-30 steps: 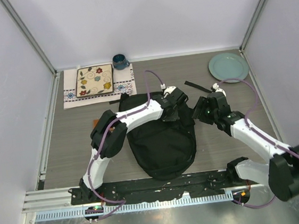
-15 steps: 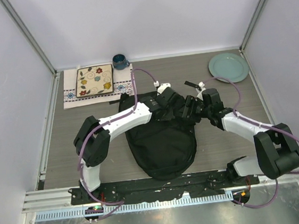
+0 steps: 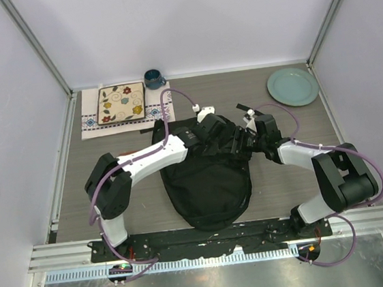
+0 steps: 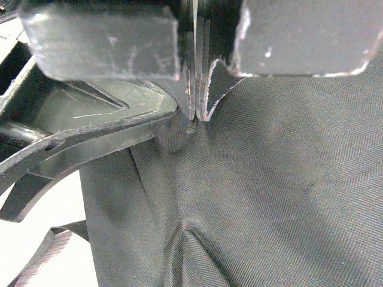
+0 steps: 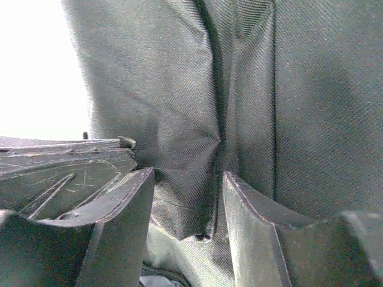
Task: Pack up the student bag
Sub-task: Unzip the student bag at the center of the board.
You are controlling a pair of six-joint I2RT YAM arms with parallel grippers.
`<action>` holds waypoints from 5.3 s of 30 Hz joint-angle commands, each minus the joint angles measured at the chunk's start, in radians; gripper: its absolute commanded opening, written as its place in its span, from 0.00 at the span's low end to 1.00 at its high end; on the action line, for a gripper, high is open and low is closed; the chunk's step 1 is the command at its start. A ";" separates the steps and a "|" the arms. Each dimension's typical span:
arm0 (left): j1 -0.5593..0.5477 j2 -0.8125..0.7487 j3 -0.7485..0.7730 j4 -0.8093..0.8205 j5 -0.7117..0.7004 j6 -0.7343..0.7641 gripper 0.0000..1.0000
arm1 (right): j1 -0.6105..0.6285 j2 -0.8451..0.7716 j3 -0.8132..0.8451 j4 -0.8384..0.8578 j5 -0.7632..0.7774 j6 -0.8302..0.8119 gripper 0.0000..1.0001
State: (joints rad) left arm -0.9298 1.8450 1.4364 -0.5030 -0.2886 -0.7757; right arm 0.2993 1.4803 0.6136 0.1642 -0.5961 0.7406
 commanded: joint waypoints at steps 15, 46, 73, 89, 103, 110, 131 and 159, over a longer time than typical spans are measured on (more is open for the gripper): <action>0.005 -0.121 -0.044 0.066 -0.029 0.006 0.00 | 0.006 -0.135 -0.035 0.025 -0.061 0.019 0.01; 0.206 -0.668 -0.594 -0.043 -0.176 -0.022 0.00 | 0.004 -0.339 -0.175 -0.141 0.460 0.023 0.00; -0.049 -0.017 0.045 0.152 0.019 -0.017 0.70 | 0.008 -0.448 -0.199 -0.072 0.369 0.048 0.00; -0.066 0.088 0.154 0.040 -0.053 -0.027 0.46 | 0.008 -0.453 -0.193 -0.066 0.338 0.034 0.00; -0.075 0.125 0.160 0.015 -0.057 0.003 0.38 | 0.008 -0.453 -0.192 -0.069 0.335 0.031 0.00; -0.078 0.132 0.165 0.020 -0.047 0.009 0.19 | 0.008 -0.460 -0.190 -0.075 0.337 0.034 0.01; -0.061 0.010 0.053 -0.045 -0.230 0.093 0.00 | 0.009 -0.457 -0.196 -0.117 0.397 0.019 0.00; 0.163 -0.483 -0.443 -0.071 -0.313 0.075 0.00 | 0.004 -0.459 -0.181 -0.158 0.423 -0.004 0.01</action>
State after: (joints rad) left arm -0.7795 1.3869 0.9794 -0.5652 -0.5602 -0.7048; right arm 0.3122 1.0382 0.4129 0.0288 -0.2169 0.7753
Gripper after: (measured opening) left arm 0.010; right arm 0.053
